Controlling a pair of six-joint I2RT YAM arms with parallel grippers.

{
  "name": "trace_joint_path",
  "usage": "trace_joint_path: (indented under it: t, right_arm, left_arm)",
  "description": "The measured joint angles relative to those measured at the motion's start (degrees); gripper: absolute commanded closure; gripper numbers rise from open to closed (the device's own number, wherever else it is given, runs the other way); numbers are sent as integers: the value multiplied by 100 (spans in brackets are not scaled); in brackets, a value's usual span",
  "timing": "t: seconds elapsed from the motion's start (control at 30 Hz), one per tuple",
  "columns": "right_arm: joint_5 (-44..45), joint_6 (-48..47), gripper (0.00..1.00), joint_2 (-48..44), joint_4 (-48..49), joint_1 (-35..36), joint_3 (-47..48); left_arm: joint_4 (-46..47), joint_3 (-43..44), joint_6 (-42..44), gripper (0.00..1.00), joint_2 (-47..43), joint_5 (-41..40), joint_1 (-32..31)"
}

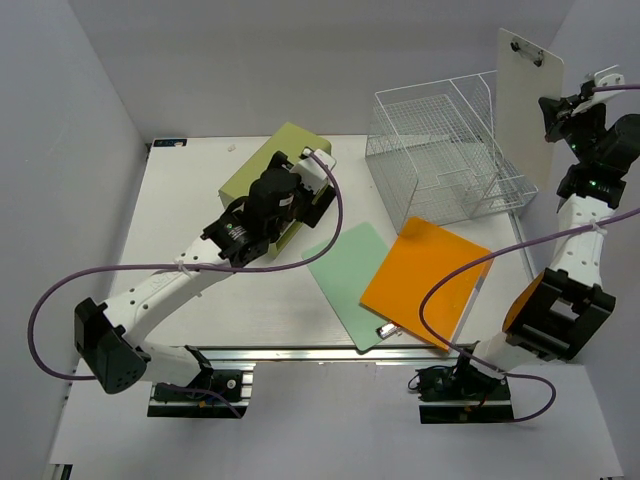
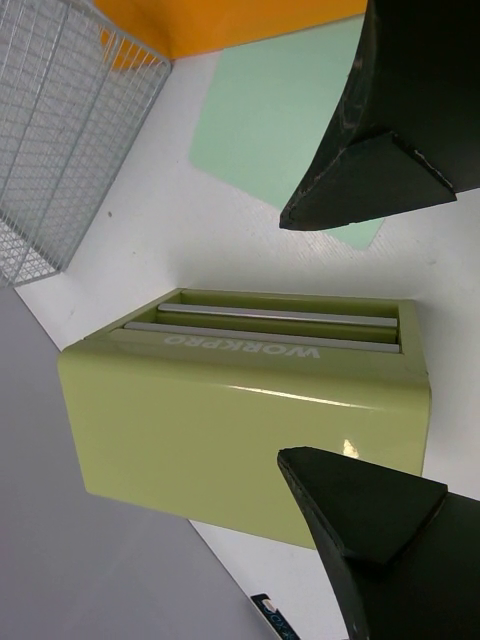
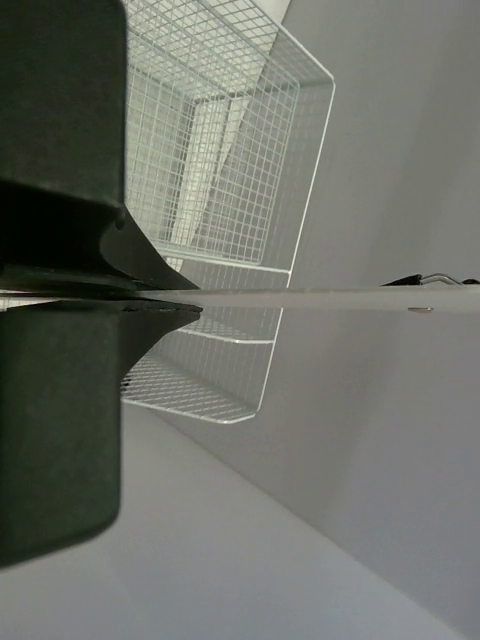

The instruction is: Organize the desk

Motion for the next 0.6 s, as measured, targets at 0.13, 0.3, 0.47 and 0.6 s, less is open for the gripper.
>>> trace_joint_path:
  t: [0.13,0.3,0.47,0.6]
  right_arm:
    - [-369,184,100,348,348,15,109]
    - [-647,387,100,767,796,133,144]
    - [-605,431,100,1217,1322,400,138]
    - [-343,581,100,1545,2111,601,-42]
  left_arm:
    - [166,-4,-68,2,149,-140,0]
    - [243,-2,-122,2,376,-243,0]
    - [273,13,-188,2,597,-302,0]
    - [269,28,-260,2,748,-328,0]
